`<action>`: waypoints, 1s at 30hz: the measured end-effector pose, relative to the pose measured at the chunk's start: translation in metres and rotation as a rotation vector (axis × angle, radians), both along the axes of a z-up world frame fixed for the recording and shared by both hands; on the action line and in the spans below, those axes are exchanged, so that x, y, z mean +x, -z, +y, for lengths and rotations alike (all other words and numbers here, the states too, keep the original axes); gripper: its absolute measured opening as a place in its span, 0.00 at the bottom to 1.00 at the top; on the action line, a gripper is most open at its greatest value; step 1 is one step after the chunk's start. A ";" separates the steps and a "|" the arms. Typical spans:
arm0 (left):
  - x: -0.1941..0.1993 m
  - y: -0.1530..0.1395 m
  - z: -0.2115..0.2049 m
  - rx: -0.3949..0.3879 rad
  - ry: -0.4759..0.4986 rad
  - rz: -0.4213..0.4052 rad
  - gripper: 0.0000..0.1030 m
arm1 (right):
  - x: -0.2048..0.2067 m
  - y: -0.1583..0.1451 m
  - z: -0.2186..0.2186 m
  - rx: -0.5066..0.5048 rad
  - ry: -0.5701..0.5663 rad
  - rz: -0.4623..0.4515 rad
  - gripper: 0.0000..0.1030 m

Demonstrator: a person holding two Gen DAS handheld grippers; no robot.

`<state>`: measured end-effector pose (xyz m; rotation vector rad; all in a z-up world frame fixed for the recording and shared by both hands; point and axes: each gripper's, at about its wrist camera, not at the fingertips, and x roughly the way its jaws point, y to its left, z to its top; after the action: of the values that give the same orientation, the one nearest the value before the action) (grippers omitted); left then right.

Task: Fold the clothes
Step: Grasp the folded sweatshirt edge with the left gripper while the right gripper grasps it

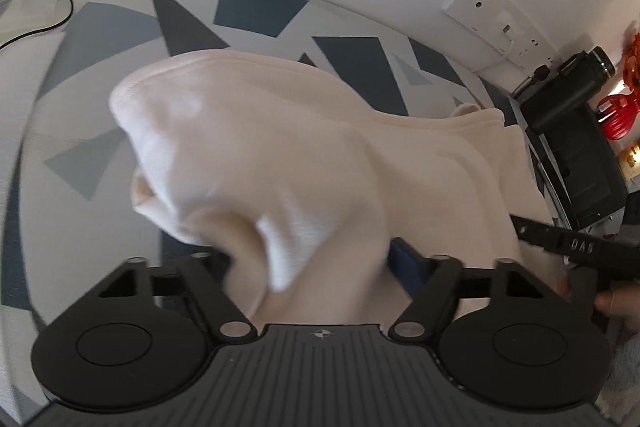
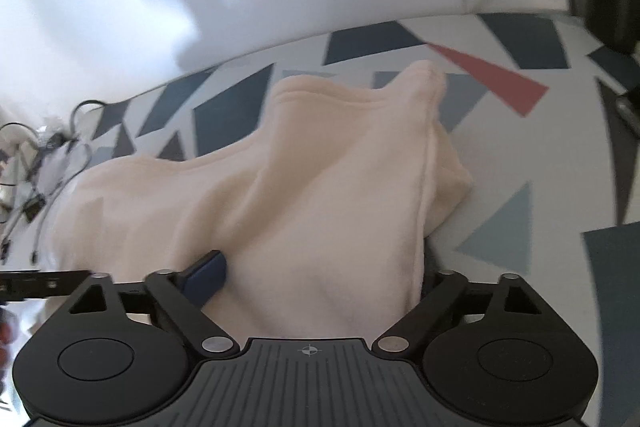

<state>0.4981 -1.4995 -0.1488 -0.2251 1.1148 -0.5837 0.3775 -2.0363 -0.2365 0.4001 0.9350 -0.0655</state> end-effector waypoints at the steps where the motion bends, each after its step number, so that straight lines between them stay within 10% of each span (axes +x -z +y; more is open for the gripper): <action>1: 0.001 0.000 0.002 -0.006 0.002 0.003 0.67 | -0.001 0.000 0.000 -0.023 0.016 0.009 0.99; 13: -0.003 0.000 0.001 0.019 0.019 -0.027 0.73 | 0.000 -0.002 0.012 0.013 -0.063 -0.015 0.97; 17: -0.011 -0.003 -0.010 0.080 0.030 -0.085 0.72 | 0.002 -0.005 0.018 0.050 -0.094 -0.033 0.71; 22: -0.016 -0.004 -0.006 0.039 0.014 -0.062 0.46 | -0.003 -0.009 0.021 0.144 -0.126 -0.037 0.33; 30: -0.046 -0.016 0.004 0.079 0.030 -0.134 0.40 | -0.026 -0.018 0.047 0.190 -0.187 -0.075 0.28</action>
<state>0.4521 -1.4960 -0.1324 -0.0999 1.0110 -0.5718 0.3514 -1.9895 -0.2185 0.4852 0.9035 0.2095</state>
